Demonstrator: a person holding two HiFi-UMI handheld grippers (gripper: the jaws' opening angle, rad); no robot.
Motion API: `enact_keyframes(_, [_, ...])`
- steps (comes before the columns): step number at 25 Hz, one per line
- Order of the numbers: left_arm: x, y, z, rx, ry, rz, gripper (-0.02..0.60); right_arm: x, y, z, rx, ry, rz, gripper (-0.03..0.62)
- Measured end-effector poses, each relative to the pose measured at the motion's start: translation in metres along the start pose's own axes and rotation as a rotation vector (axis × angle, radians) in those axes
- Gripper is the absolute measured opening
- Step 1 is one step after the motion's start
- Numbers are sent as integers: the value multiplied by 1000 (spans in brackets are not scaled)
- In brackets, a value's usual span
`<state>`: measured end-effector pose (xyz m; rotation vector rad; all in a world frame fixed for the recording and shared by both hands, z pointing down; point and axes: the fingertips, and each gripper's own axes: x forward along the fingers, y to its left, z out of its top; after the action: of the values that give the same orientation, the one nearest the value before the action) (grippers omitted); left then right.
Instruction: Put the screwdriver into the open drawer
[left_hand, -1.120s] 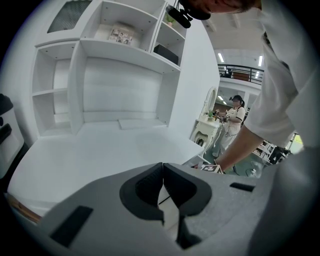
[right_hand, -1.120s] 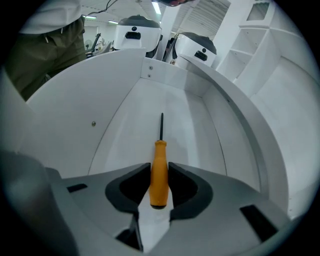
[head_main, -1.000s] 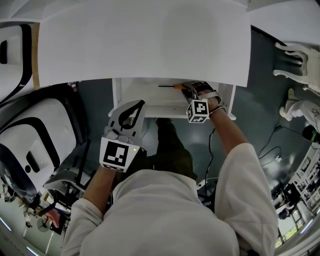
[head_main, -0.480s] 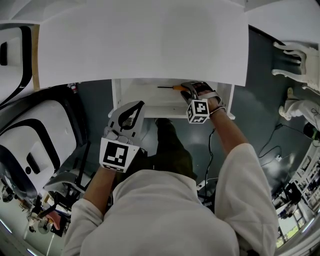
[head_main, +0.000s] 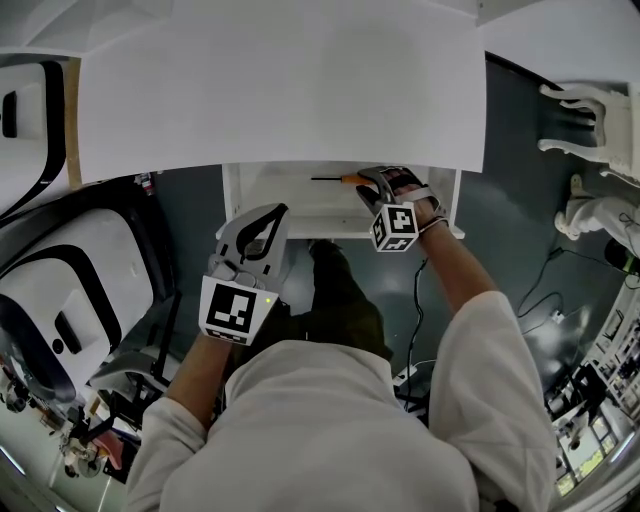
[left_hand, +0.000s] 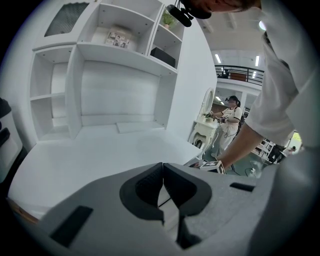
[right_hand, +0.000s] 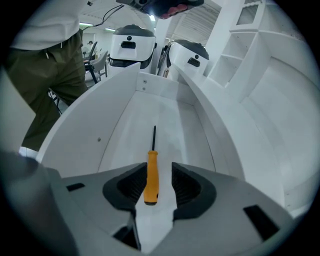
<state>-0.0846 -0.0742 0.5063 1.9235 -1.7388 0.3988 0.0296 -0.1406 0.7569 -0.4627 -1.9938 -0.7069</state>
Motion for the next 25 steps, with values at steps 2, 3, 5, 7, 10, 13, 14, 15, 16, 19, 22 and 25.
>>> enact_keyframes(2, [0, -1, 3, 6, -2, -2, 6, -5, -3, 2, 9, -9, -6, 160])
enact_keyframes(3, [0, -2, 4, 6, -3, -3, 6, -7, -4, 3, 13, -12, -8, 160])
enact_keyframes(5, [-1, -3, 5, 3, -5, -4, 6, -11, -5, 4, 30, -18, -13, 161])
enact_keyframes(7, [-2, -5, 6, 6, -7, -6, 6, -16, -8, 4, 62, -25, -22, 161])
enact_keyframes(10, [-3, -6, 8, 12, -11, -11, 6, -24, -14, 6, 136, -41, -45, 163])
enact_keyframes(13, [-5, -7, 11, 16, -15, -13, 6, -36, -23, 10, 235, -72, -82, 161])
enact_keyframes(14, [-5, -7, 12, 22, -16, -14, 6, -41, -26, 11, 265, -82, -96, 161])
enact_keyframes(15, [-4, -7, 14, 28, -18, -15, 6, -45, -29, 13, 292, -92, -109, 160])
enact_keyframes(16, [-5, -8, 15, 31, -20, -16, 6, -50, -31, 14, 315, -102, -121, 158])
enact_keyframes(19, [-4, -10, 18, 37, -26, -20, 6, -61, -36, 17, 375, -127, -154, 156])
enact_keyframes(22, [-3, -12, 21, 44, -28, -23, 6, -71, -43, 17, 427, -144, -186, 155])
enact_keyframes(25, [-4, -14, 24, 51, -32, -27, 5, -83, -51, 18, 483, -161, -220, 153])
